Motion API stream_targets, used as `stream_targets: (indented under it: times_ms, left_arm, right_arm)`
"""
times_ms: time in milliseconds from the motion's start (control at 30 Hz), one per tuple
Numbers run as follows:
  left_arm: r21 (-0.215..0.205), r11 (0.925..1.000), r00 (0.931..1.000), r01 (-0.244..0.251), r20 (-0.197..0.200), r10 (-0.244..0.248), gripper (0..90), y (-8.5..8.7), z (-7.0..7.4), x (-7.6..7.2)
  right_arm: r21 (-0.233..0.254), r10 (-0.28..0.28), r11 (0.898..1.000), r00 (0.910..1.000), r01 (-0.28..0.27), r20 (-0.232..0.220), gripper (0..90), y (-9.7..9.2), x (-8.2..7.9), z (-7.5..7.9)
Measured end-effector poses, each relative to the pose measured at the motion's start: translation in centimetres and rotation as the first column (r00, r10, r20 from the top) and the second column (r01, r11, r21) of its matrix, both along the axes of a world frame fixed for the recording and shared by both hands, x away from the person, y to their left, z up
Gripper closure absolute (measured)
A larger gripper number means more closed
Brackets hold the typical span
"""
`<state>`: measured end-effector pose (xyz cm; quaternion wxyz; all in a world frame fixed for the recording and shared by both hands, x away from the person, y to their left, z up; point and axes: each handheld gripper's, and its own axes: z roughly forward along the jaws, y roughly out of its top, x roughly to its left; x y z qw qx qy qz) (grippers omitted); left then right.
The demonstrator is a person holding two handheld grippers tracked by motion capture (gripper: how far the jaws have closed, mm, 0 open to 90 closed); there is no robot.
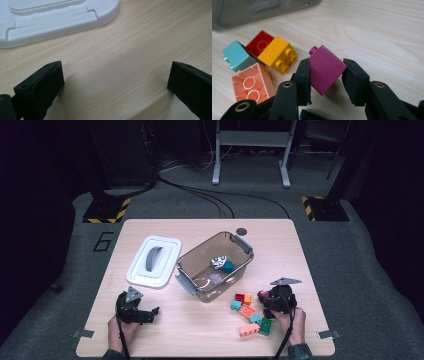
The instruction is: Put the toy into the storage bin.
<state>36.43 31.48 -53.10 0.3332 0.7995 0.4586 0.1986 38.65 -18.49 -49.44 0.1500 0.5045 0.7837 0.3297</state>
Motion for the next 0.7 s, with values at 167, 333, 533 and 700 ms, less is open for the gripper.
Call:
stream_targets:
  times_ms: [167, 333, 533, 700]
  left_arm:
    - [-0.001, 1.0, 1.0, 0.0, 0.0, 0.0, 0.4, 0.0, 0.0, 0.0]
    - [-0.001, 1.0, 1.0, -0.001, 0.001, 0.001, 0.4, 0.0, 0.0, 0.0]
    - [-0.001, 1.0, 1.0, -0.001, 0.001, 0.001, 0.4, 0.0, 0.0, 0.0]
    - [-0.001, 1.0, 1.0, -0.001, 0.001, 0.001, 0.4, 0.0, 0.0, 0.0]
  right_arm:
    - [0.016, 0.0, 1.0, 0.9996, 0.0, 0.028, 59.3, -0.6, 0.7, 0.9]
    - [0.032, -0.008, 0.999, 0.9993, 0.007, 0.035, 59.3, -0.9, 1.3, 1.6]
    - [0.044, -0.018, 0.999, 0.9981, 0.016, 0.058, 59.3, -1.2, 2.3, 3.1]
    - [0.038, -0.02, 0.999, 0.9956, 0.016, 0.091, 59.3, -1.4, 3.2, 4.5]
